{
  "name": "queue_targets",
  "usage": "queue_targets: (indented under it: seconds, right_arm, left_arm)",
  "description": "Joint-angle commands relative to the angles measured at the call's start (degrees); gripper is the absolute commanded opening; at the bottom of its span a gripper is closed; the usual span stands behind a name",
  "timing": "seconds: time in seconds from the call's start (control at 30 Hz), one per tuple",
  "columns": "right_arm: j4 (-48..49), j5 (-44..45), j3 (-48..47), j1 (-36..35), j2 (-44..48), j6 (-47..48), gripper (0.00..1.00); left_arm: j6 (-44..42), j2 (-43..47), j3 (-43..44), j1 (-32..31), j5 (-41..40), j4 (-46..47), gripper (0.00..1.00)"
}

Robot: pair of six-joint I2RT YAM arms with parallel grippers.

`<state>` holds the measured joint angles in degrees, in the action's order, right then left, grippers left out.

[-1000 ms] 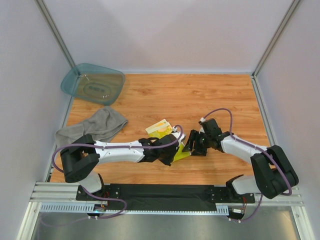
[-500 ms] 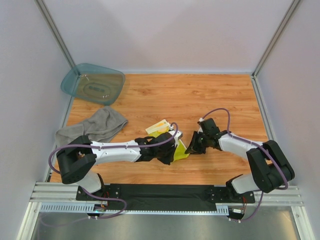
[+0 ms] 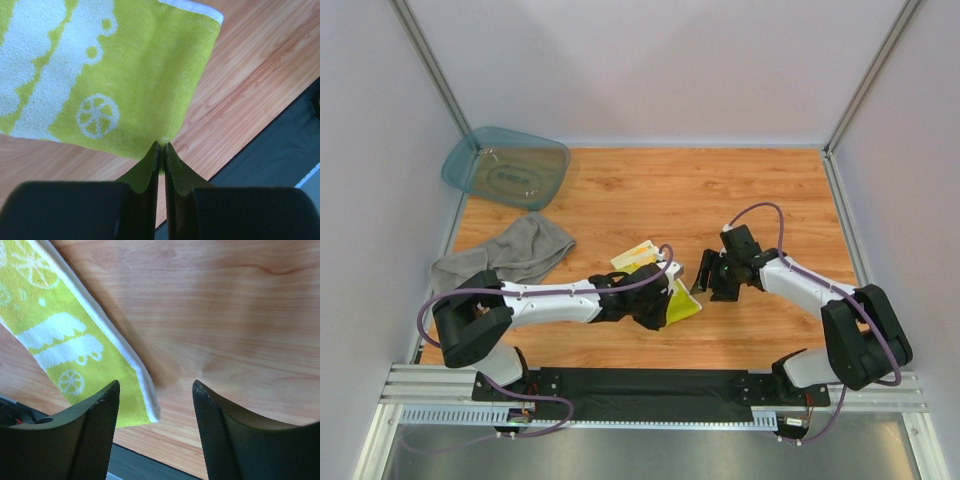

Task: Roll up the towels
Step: Roll the towel

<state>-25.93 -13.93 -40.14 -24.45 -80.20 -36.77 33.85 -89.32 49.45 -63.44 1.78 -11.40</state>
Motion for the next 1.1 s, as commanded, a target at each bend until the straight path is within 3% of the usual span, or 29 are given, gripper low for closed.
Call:
queue_targets:
  seconds: [0.0,0.47,0.83,1.07]
  right_arm:
    - [-4.4,4.4,-3.2,1.6,3.4,2.4,0.62]
    - [-8.7,5.6,-5.3,3.0,8.8,6.0,0.62]
    - [-5.0,-1.0,-4.9,3.1,14.4,7.9,0.6]
    - [-0.9,-9.3,-3.2,2.0,17.5,9.5,0.51]
  left_arm:
    - [2.3,1.2,2.1,1.0,3.7,0.0,0.11]
    - [8.7,0.7,1.1,10.3,17.5,2.6,0.1]
    - [11.1,-2.0,0.6,16.7,18.7,-0.2,0.1]
    - [10.9,-5.7,0.8,18.5,19.1,-1.1,0.09]
